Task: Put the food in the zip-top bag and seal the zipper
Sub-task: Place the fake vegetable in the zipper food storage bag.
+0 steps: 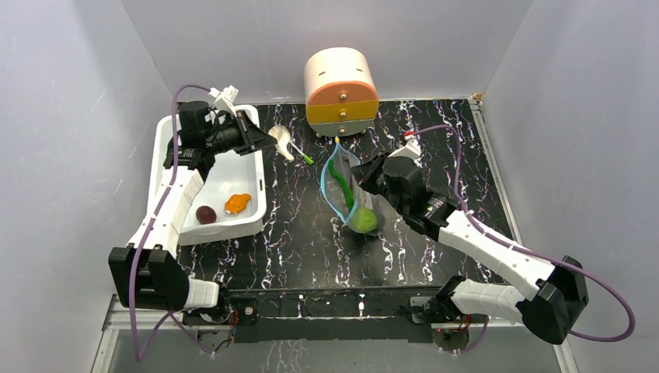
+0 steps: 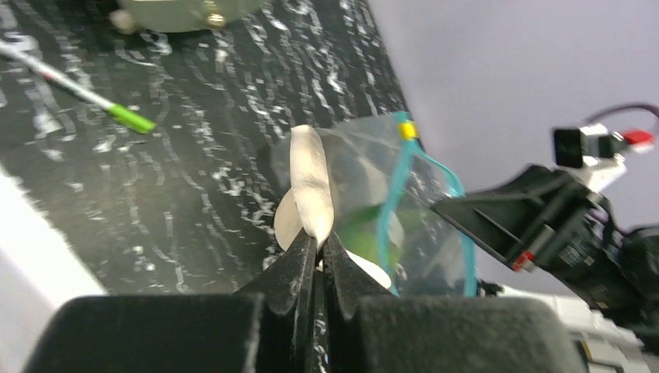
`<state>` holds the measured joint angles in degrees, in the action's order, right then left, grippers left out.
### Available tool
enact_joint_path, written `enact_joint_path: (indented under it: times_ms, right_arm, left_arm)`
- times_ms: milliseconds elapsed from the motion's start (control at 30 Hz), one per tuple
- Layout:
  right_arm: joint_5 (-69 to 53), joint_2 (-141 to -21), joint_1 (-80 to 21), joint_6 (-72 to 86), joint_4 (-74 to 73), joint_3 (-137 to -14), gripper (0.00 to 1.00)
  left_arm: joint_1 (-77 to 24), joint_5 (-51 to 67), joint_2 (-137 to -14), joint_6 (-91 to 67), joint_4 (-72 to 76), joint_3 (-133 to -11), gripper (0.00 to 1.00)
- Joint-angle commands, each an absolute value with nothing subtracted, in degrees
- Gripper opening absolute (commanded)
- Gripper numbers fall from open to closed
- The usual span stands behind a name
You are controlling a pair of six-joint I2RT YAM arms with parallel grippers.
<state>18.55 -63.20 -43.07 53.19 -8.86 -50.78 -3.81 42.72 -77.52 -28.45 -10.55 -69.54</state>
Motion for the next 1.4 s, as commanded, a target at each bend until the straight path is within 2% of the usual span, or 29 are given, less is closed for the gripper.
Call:
enact_joint_path:
  times_ms: [0,200,400,700,1000,1367]
  right_arm:
    - [19.6,-64.4,-43.1,54.1,-5.3,-55.6,0.0]
    - [18.7,-65.4,-43.1,54.5,-3.8,-58.7,0.0]
    - [18.6,-64.9,-43.1,55.0,-2.8,-58.4,0.0]
    - [16.4,-63.9,-43.1,53.9,0.1,-56.5,0.0]
    - [15.4,-63.6,-43.1,55.3,-0.3,-55.8,0.0]
    - [15.0,-63.8,-43.1,55.7,-0.6,-55.2,0.0]
  left_arm:
    - [-7.6,52.1,-73.9,-32.4,-4.6,-70.3,0.0]
    - [-13.6,55.2,-72.3,-37.9,4.2,-69.1,0.0]
    - [-18.6,53.9,-72.9,-38.7,6.5,-68.0,0.0]
    - [-24.1,39.7,-75.6,-25.3,-12.2,-70.9,0.0]
    - [-25.9,29.8,-76.5,-19.3,-16.4,-68.4,0.0]
    - [-27.2,27.0,-77.6,-10.3,-16.3,-65.8,0.0]
